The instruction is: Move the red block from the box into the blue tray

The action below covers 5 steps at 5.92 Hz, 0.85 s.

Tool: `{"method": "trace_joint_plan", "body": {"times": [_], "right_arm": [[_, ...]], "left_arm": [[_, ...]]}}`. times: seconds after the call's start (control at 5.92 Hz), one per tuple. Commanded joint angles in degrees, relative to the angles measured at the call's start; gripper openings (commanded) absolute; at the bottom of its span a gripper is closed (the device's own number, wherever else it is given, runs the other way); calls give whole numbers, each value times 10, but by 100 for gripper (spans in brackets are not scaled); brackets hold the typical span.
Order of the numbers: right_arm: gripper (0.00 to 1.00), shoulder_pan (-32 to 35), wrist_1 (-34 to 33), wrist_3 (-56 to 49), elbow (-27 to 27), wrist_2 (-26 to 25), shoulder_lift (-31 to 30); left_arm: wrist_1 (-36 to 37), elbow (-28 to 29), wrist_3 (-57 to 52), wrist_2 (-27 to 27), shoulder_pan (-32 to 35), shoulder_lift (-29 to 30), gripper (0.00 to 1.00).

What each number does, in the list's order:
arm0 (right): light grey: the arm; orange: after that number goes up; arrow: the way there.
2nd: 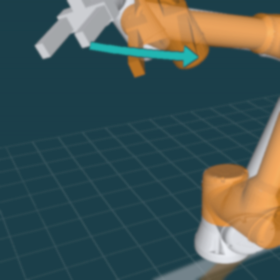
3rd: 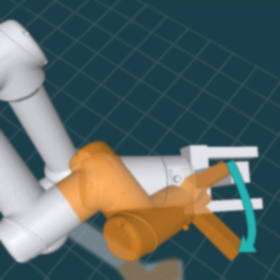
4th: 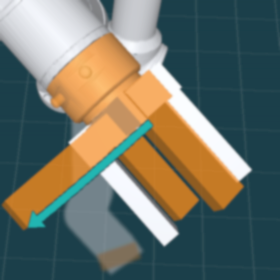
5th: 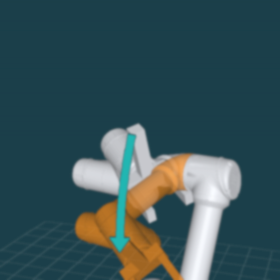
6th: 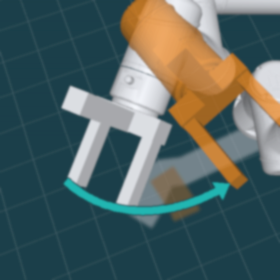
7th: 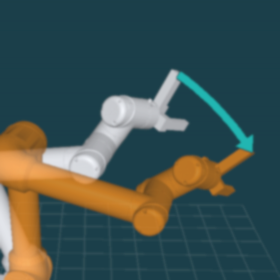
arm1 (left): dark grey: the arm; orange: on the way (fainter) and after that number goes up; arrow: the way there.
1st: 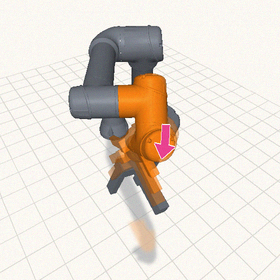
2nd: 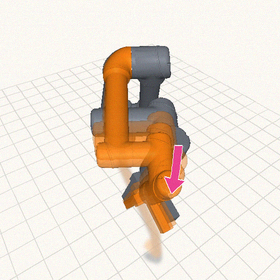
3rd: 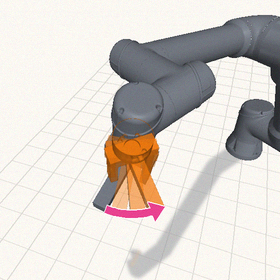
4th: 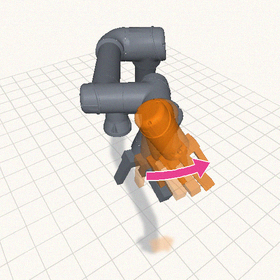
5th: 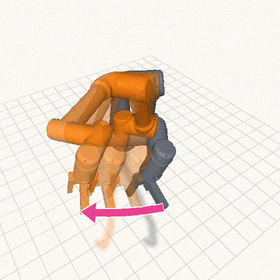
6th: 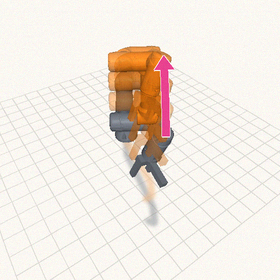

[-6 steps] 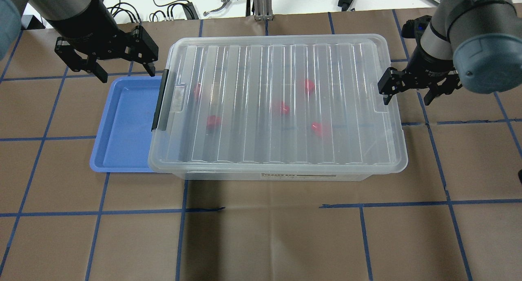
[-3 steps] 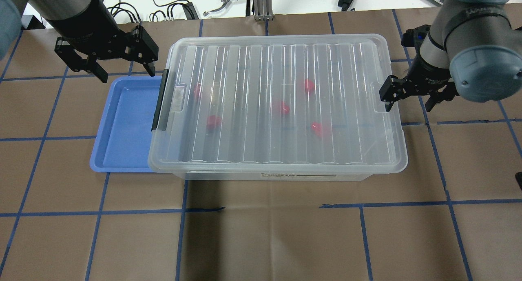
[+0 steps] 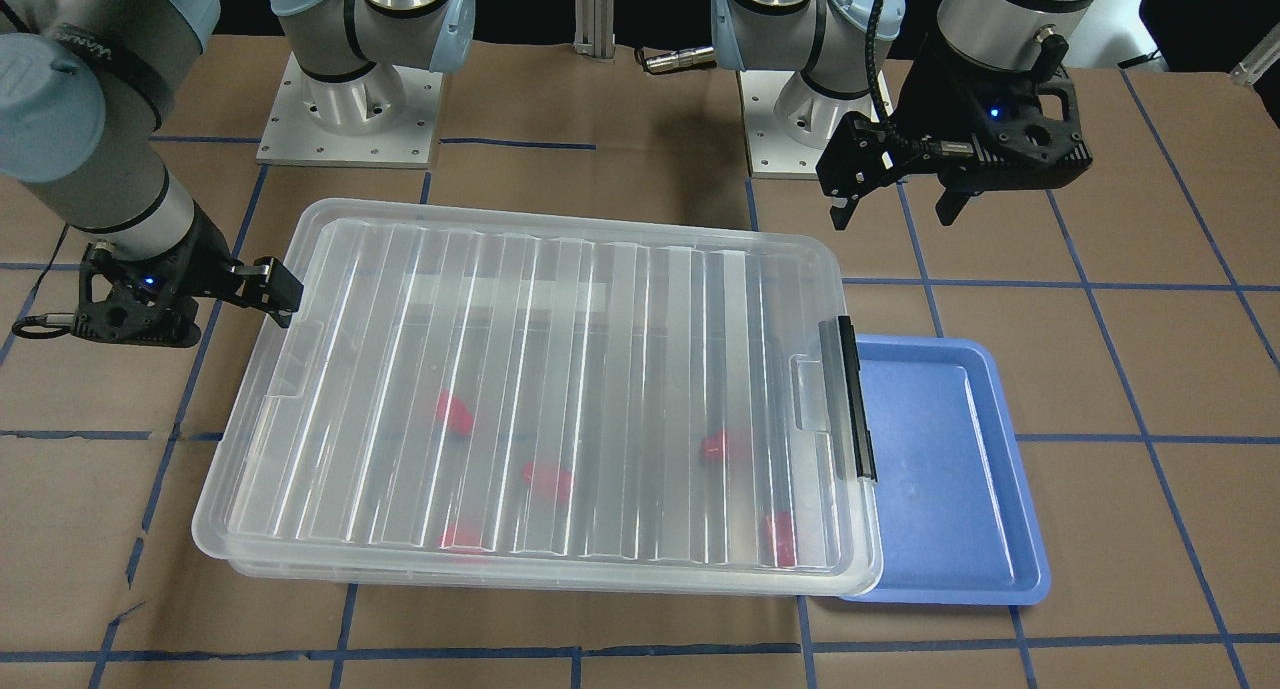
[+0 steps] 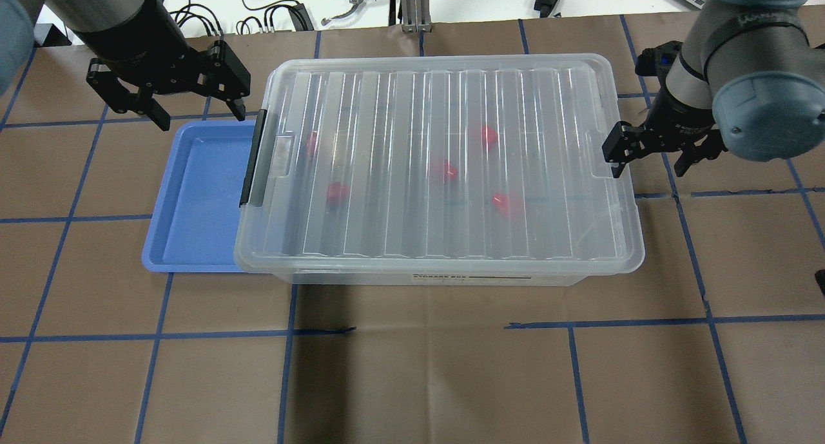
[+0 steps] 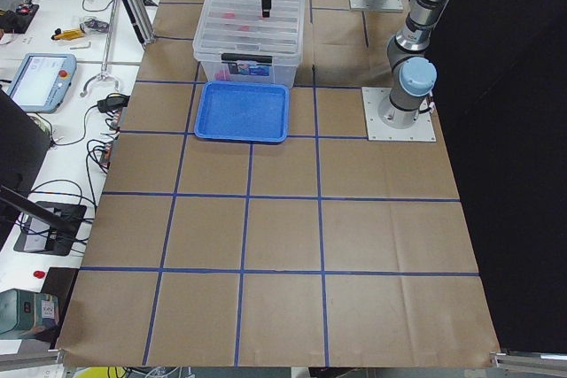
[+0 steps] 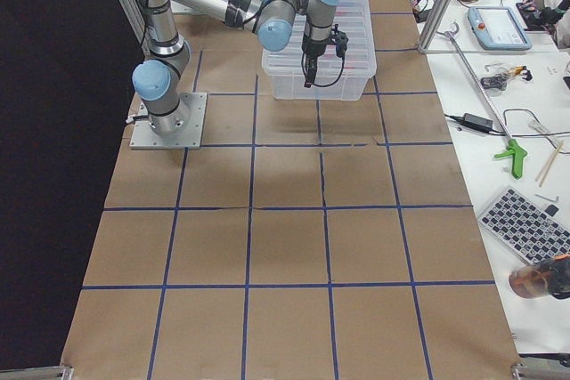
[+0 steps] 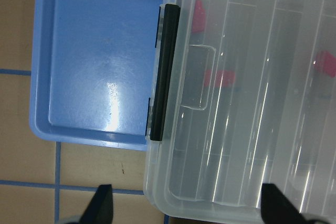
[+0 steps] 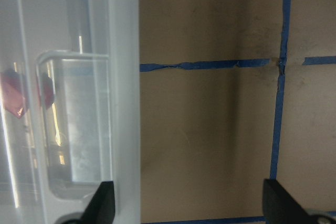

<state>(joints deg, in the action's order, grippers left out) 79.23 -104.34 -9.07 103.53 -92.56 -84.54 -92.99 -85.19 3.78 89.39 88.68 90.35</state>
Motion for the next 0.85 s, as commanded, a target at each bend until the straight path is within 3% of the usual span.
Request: {"method": "trace_joint_plan", "body": {"times": [0.0,0.34,0.68], "right_arm": [[100,-18,-1,-31,0,0,2],[100,-42,-2,-54,0,-1,2],[100,-52,-2,-55,0,-39,3]], "left_arm": [[0,-1,0,0,0,0,99],[0,-1,0,1,0,0,98],[0,-1,0,1,0,0,99]]}}
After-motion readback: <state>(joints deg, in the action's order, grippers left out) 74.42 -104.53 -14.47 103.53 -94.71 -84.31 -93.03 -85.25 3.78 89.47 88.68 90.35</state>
